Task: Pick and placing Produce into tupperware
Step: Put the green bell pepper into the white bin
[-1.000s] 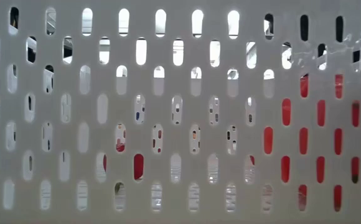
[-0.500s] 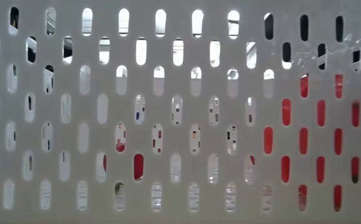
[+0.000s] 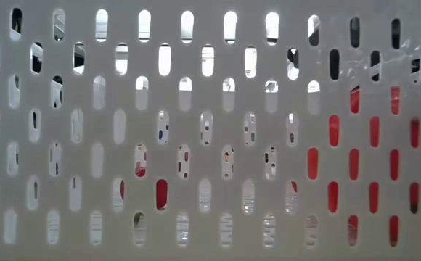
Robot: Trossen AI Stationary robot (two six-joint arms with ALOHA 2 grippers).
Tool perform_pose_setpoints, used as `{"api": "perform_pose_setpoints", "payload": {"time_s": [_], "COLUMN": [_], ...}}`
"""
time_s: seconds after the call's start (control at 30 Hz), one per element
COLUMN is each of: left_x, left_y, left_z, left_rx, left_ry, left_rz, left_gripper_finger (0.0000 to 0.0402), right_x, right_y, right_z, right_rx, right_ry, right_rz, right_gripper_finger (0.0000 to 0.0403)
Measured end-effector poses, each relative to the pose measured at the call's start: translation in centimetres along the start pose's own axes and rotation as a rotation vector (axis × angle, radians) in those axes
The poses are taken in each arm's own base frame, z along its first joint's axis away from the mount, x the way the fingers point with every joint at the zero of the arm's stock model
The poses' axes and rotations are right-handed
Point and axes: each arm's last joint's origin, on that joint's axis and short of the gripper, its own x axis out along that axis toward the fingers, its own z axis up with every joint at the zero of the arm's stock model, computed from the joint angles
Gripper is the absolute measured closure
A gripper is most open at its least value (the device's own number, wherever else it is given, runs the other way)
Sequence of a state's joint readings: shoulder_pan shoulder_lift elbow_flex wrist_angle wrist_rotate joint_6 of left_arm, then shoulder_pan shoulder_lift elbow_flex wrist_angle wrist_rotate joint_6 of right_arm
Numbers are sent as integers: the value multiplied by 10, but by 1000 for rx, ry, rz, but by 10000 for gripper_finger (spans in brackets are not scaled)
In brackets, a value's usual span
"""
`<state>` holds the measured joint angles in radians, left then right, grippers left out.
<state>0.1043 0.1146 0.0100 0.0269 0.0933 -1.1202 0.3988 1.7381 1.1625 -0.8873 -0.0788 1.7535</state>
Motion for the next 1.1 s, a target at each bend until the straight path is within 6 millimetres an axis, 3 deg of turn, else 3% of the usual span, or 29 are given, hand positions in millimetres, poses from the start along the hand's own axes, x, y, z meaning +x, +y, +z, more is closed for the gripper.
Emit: {"api": "perform_pose_setpoints", "payload": {"time_s": [0.43,1.1], "left_x": [0,0], "left_y": [0,0], "left_z": [0,0], "left_rx": [0,0], "left_ry": [0,0], "left_rz": [1,0], "left_gripper_finger": [401,401], "right_x": [15,14], "right_y": [5,5], "right_z": [1,11], "right_rx": [-22,3], "right_ry": [-7,-15], "right_rz": [-25,-32], "right_gripper_finger": [148,134]}}
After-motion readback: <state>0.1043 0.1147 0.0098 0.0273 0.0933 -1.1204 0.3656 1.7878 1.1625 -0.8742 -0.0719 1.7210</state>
